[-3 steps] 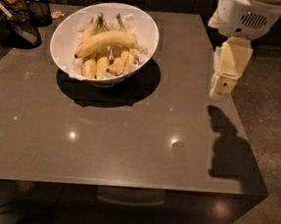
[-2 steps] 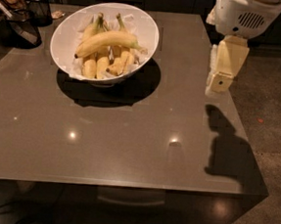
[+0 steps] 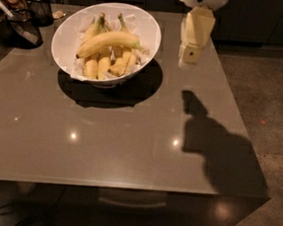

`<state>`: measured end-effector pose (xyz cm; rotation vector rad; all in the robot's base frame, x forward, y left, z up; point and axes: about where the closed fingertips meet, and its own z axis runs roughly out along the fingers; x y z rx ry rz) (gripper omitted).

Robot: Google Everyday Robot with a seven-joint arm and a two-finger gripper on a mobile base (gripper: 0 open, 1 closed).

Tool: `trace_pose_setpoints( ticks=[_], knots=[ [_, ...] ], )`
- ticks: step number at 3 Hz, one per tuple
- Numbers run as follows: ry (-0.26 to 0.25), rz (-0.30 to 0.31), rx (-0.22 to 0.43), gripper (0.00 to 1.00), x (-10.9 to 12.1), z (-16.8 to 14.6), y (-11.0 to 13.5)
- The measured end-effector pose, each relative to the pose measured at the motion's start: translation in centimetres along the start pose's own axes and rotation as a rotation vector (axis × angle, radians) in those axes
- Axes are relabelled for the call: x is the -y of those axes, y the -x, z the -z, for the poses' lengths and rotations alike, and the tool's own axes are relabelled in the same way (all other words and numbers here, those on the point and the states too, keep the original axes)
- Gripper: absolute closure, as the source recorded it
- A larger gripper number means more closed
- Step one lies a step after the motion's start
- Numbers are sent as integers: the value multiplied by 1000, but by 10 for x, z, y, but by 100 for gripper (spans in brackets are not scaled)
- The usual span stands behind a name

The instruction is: Pick banana from white bowl

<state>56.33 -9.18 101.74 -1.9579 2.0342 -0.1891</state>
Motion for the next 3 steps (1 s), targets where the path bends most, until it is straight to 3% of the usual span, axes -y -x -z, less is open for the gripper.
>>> trace_pose_setpoints(
  ticks=[1, 2, 3],
  knots=[
    [-32, 81, -9, 0, 28, -3, 35],
    [-64, 89, 14, 0, 34, -2, 44],
    [-65, 70, 35, 19, 47, -6, 50]
  ],
)
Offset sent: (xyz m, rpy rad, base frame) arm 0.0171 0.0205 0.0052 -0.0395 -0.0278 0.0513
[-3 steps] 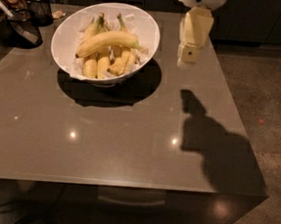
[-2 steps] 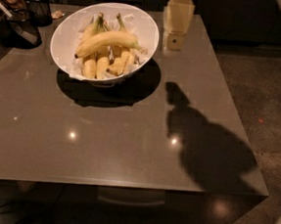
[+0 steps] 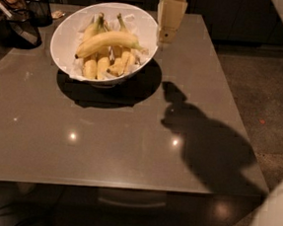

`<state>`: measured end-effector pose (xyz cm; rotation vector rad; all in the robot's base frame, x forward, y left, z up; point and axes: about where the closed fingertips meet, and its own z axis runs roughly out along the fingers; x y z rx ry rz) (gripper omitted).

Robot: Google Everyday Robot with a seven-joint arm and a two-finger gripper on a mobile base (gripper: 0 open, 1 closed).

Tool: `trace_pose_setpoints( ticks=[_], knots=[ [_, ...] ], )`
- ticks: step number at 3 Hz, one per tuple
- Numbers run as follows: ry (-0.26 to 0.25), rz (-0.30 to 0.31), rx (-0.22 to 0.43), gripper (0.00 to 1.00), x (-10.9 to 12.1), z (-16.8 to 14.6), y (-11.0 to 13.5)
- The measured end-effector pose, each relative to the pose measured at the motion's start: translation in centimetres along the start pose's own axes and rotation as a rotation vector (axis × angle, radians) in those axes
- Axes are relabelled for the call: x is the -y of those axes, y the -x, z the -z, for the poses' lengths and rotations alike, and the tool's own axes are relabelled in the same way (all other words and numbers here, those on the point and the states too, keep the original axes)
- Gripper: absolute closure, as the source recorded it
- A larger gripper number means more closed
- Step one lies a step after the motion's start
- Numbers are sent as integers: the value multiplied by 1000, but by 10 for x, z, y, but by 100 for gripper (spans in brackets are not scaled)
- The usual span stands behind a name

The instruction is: Pick banana from white bowl

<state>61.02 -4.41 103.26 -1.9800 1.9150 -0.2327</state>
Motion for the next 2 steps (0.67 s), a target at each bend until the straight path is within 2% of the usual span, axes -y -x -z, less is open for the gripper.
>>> trace_pose_setpoints(
  ticks=[1, 2],
  knots=[
    [5, 9, 18, 42, 19, -7, 12],
    [9, 17, 31, 43, 36, -18, 25]
  ],
)
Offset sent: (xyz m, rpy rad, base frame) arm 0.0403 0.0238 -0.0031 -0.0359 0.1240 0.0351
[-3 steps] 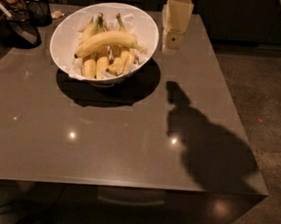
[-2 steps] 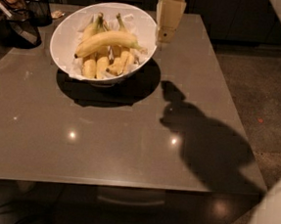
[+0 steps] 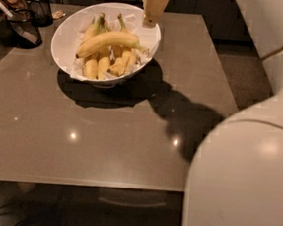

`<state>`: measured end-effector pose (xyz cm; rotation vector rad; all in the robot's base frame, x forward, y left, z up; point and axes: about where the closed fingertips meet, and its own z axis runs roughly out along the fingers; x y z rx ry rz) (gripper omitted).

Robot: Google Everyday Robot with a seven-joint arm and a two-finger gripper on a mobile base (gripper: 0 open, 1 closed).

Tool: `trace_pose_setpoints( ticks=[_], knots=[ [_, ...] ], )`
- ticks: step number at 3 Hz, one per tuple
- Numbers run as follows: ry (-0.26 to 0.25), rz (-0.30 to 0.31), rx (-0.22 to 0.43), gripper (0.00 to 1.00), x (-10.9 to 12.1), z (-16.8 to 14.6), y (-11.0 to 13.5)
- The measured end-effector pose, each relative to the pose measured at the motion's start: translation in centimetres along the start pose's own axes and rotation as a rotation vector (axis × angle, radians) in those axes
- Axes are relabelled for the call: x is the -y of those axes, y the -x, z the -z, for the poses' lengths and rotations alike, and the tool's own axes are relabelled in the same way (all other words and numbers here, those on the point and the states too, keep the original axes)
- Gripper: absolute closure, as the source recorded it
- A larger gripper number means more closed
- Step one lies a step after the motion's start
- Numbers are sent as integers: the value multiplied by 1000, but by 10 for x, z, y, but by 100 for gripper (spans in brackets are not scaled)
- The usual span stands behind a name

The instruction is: Pick banana from white bowl

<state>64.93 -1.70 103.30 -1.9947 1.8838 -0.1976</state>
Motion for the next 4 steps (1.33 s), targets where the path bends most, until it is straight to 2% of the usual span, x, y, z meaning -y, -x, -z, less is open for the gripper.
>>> trace_pose_setpoints(
  ticks=[2, 3, 4],
  knots=[
    [19, 54, 14, 32, 25, -34, 30],
    [23, 86, 14, 31, 31, -45, 43],
    [49, 145, -1, 30, 33, -66, 60]
  ],
)
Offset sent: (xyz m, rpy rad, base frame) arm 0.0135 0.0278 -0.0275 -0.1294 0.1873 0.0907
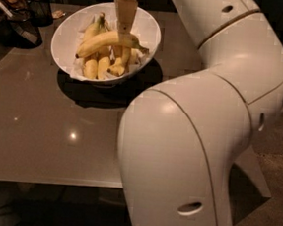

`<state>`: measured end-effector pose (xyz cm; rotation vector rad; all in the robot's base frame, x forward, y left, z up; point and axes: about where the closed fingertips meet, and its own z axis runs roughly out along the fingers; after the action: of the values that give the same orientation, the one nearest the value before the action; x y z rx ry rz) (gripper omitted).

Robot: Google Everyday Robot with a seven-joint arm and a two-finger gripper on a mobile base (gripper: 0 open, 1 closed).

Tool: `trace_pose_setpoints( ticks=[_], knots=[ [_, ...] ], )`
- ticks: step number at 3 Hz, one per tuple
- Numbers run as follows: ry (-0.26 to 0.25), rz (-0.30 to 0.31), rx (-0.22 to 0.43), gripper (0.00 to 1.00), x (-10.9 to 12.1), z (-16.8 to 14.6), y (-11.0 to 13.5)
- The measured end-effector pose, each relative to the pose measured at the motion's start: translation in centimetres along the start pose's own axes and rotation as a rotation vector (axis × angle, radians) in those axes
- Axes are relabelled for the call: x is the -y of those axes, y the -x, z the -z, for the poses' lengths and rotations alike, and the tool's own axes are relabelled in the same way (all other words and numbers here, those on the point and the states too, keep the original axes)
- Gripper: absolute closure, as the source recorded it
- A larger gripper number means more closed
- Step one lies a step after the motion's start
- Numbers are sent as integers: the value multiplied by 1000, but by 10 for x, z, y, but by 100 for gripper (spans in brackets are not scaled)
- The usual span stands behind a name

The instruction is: Pick banana from white bowl

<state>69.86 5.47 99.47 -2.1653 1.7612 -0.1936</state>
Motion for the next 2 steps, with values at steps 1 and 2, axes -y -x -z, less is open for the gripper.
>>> trace_pose_setpoints(
  ticks=[1, 2],
  knots=[
    [30, 41, -14, 29, 1, -19, 8],
    [56, 62, -27, 29, 0, -33, 11]
  ],
)
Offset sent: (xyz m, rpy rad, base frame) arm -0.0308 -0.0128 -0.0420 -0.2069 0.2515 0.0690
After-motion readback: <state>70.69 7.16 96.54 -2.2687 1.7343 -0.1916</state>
